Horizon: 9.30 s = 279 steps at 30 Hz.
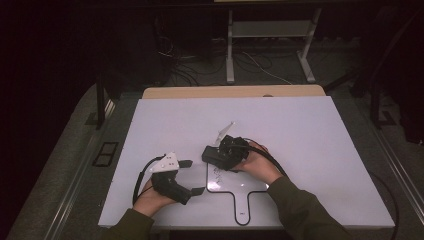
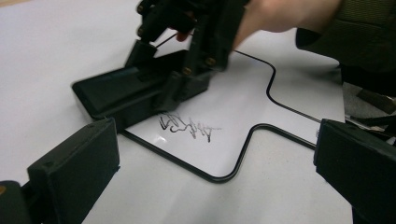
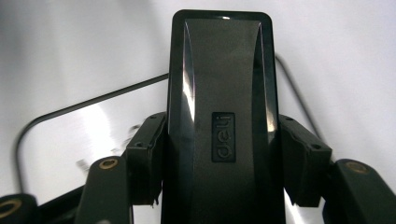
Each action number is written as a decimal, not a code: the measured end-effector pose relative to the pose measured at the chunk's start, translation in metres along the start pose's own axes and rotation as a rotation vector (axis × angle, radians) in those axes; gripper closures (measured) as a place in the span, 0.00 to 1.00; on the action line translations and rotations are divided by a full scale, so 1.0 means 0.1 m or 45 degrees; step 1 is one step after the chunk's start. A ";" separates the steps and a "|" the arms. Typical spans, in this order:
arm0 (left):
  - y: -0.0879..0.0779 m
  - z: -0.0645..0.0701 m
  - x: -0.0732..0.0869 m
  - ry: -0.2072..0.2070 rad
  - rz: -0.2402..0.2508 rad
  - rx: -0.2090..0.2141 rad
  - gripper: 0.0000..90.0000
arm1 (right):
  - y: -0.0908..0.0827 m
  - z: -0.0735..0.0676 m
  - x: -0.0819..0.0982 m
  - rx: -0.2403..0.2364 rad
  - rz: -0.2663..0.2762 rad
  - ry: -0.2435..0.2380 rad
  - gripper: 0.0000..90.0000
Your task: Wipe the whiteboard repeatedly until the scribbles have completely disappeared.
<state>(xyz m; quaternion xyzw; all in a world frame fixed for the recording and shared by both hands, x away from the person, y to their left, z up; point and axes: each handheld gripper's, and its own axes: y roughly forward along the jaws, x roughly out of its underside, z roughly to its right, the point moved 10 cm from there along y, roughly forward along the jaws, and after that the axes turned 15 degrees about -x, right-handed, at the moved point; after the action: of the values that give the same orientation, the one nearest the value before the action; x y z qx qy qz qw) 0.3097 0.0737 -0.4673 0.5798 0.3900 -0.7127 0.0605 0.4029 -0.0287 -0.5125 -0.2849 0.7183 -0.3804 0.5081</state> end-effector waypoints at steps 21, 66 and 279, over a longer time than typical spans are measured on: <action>0.01 0.01 0.00 0.001 -0.002 0.004 0.00 | -0.03 0.40 -0.10 0.063 0.016 0.086 0.43; 0.01 0.02 -0.01 0.009 -0.002 0.001 0.00 | 0.07 -0.63 0.11 -0.103 -0.055 -0.143 0.43; 0.00 0.01 0.01 0.030 -0.004 0.005 0.00 | 0.01 0.40 -0.31 0.031 0.040 0.109 0.43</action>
<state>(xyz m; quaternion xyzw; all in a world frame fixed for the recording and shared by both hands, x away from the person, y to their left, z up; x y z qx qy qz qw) 0.3087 0.0727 -0.4679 0.5877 0.3903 -0.7067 0.0536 0.4506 -0.0139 -0.5052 -0.2507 0.7392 -0.3930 0.4862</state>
